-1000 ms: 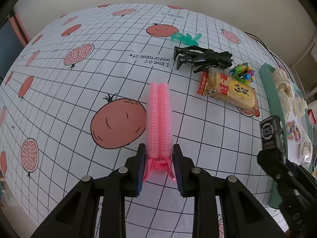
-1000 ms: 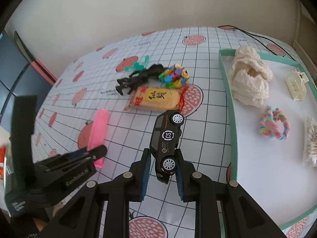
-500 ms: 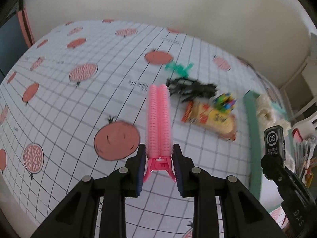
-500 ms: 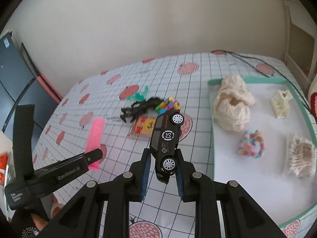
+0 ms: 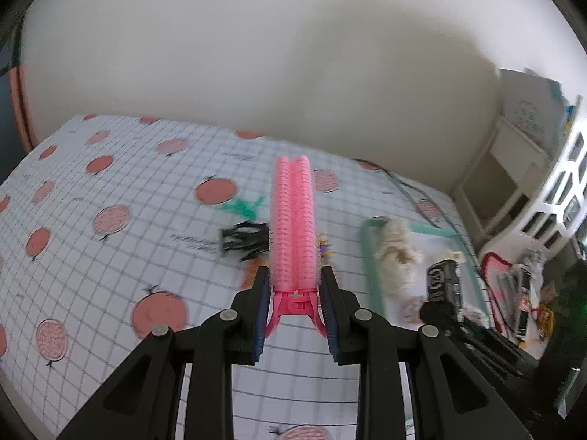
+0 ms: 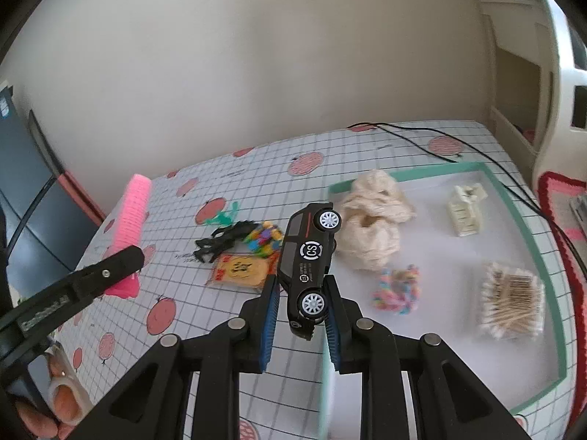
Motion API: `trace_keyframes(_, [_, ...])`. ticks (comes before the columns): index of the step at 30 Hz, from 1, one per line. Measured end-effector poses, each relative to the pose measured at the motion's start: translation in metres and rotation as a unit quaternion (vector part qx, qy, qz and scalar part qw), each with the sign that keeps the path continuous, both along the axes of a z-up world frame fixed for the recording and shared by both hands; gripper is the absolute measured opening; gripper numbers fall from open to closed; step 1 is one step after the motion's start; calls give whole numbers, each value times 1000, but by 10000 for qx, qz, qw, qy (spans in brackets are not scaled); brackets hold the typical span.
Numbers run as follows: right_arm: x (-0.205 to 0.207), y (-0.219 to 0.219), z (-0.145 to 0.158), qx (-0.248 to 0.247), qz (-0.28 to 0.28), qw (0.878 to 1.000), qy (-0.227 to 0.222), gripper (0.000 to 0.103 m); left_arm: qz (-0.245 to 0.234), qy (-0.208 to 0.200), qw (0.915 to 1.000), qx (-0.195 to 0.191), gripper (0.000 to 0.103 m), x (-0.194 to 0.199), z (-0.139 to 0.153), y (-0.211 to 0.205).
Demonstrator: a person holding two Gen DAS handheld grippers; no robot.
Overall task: Organize objects
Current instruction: 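Carry toy car with right tool while left tool carries hair roller over tray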
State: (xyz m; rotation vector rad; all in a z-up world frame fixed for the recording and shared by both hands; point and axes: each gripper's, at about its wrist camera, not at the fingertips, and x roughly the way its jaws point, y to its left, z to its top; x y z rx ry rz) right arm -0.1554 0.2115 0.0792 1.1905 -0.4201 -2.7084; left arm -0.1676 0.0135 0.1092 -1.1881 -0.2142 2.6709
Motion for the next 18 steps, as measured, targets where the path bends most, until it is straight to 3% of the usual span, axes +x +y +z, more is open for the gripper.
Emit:
trace_keyframes(8, [6,39,-6,-19,-408,9991,-84,25,-545,88,9984,144,28,6,2,54])
trace_keyframes(18, [14,87,-17,-24,-971,9949,-260,25,-874,-285,9956,205,28,11,-24,102])
